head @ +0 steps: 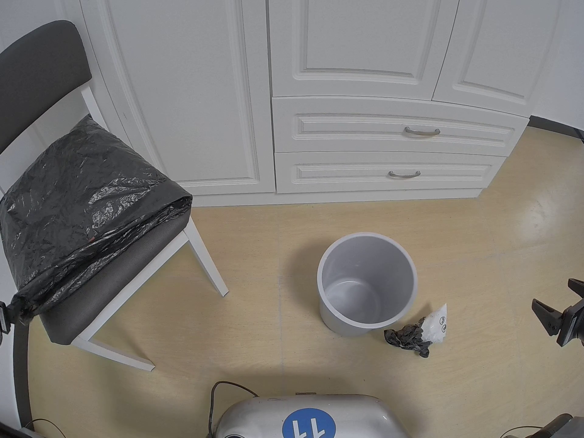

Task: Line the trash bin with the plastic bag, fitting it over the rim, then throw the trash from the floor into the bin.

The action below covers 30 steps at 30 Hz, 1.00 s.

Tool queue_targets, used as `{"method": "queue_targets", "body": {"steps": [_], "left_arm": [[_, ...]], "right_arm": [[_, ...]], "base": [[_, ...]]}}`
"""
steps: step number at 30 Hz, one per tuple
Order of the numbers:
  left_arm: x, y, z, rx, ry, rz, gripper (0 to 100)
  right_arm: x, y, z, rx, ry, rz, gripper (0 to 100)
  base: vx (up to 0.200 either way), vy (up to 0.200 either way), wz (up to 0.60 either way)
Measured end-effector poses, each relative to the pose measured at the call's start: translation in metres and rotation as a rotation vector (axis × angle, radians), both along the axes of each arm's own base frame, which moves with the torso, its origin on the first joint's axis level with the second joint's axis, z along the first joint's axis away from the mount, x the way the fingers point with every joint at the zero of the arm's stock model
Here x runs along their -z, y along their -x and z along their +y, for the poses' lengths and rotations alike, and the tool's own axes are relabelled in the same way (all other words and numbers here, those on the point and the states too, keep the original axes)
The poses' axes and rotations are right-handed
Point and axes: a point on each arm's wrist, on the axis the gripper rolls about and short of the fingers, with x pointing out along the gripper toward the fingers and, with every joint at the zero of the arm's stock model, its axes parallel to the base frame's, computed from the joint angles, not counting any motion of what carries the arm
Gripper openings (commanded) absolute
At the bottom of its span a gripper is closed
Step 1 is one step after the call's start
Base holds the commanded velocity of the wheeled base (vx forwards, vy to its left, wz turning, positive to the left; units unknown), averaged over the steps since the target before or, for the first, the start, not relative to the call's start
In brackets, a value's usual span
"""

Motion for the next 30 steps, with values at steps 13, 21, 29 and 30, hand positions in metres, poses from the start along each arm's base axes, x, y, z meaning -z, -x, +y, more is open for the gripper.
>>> {"method": "queue_targets", "body": {"steps": [13, 21, 29, 30], "left_arm": [[0.001, -0.008, 0.015, 0.058, 0.139, -0.098, 100], [0.013, -0.004, 0.005, 0.168, 0.216, -0.114, 100], [0.028, 0.006, -0.013, 0.275, 0.219, -0.098, 100], [0.030, 0.006, -0.014, 0.288, 0.196, -0.085, 100]], "right_arm": [[0.001, 0.000, 0.001, -0.015, 0.000, 0.006, 100], [0.003, 0.000, 0.001, -0.019, 0.001, 0.010, 100], [0.005, 0.000, 0.002, -0.022, 0.003, 0.020, 100], [0.005, 0.000, 0.002, -0.024, 0.004, 0.022, 100]], "base": [[0.000, 0.000, 0.00], [0.000, 0.000, 0.00], [0.000, 0.000, 0.00], [0.000, 0.000, 0.00]]}}
